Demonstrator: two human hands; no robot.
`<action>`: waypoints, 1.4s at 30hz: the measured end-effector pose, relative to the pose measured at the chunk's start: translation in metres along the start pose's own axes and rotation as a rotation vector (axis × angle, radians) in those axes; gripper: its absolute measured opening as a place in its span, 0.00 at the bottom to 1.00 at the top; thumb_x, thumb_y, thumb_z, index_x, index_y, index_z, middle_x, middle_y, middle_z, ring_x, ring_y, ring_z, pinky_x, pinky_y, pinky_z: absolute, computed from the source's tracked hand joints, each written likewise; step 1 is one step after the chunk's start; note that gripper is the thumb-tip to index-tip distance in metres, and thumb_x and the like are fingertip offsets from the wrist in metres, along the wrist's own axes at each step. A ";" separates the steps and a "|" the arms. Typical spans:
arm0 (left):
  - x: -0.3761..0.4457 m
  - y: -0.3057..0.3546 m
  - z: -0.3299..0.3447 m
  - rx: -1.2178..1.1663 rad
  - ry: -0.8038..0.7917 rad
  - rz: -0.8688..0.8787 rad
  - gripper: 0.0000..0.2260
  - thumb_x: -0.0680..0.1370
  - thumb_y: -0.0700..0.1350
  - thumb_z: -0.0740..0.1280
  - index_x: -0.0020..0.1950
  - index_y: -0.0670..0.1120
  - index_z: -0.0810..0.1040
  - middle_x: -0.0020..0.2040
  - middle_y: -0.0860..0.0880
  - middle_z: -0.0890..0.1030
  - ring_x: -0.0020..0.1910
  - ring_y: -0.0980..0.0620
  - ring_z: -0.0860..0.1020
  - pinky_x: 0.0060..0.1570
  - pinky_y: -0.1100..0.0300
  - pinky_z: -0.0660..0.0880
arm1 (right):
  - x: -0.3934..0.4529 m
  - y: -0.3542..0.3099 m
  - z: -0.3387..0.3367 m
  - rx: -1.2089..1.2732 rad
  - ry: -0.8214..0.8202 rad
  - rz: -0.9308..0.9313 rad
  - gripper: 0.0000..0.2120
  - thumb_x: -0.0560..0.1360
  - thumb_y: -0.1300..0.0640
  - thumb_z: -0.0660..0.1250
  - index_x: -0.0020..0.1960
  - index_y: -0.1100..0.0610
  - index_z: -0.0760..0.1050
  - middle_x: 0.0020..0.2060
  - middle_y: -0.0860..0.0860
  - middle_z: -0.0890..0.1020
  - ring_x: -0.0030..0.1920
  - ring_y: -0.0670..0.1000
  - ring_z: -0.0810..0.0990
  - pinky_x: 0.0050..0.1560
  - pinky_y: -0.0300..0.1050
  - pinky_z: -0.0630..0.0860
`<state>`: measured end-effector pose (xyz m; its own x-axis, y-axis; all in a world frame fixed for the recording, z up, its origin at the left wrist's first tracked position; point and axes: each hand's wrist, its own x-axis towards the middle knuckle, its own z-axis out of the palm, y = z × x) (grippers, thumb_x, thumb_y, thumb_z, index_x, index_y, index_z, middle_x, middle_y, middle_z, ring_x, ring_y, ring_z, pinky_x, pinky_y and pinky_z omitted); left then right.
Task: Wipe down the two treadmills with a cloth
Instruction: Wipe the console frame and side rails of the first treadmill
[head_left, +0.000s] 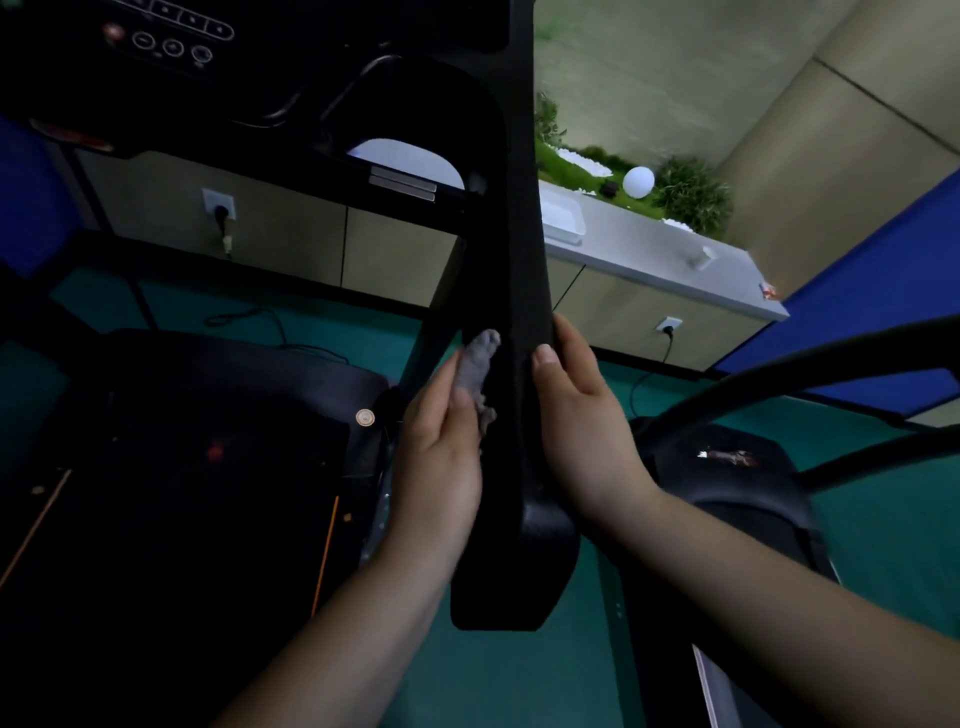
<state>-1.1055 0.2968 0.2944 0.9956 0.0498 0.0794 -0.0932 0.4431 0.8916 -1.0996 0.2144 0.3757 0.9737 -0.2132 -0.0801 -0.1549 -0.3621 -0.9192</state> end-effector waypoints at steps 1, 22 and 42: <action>0.010 0.002 0.001 0.038 -0.001 -0.007 0.15 0.80 0.47 0.55 0.64 0.55 0.75 0.64 0.58 0.78 0.66 0.61 0.73 0.64 0.64 0.68 | 0.000 0.001 0.000 0.005 -0.001 -0.009 0.17 0.82 0.58 0.54 0.70 0.49 0.68 0.54 0.45 0.80 0.40 0.26 0.75 0.39 0.18 0.67; -0.060 0.042 0.014 0.290 0.174 -0.082 0.14 0.84 0.45 0.54 0.63 0.54 0.76 0.60 0.56 0.80 0.60 0.61 0.77 0.60 0.61 0.74 | 0.017 0.016 0.004 0.050 -0.017 -0.144 0.15 0.81 0.57 0.55 0.66 0.57 0.68 0.58 0.56 0.77 0.55 0.53 0.76 0.50 0.38 0.67; 0.072 0.013 0.004 0.355 0.031 -0.030 0.16 0.82 0.42 0.59 0.70 0.51 0.72 0.67 0.49 0.72 0.62 0.62 0.71 0.61 0.77 0.64 | 0.086 -0.032 0.019 -0.350 0.172 0.055 0.17 0.80 0.50 0.60 0.64 0.58 0.68 0.51 0.52 0.77 0.48 0.51 0.75 0.44 0.38 0.65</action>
<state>-1.0353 0.3022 0.3133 0.9966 0.0714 0.0418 -0.0493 0.1065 0.9931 -1.0081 0.2252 0.3909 0.9245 -0.3797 -0.0326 -0.2832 -0.6272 -0.7255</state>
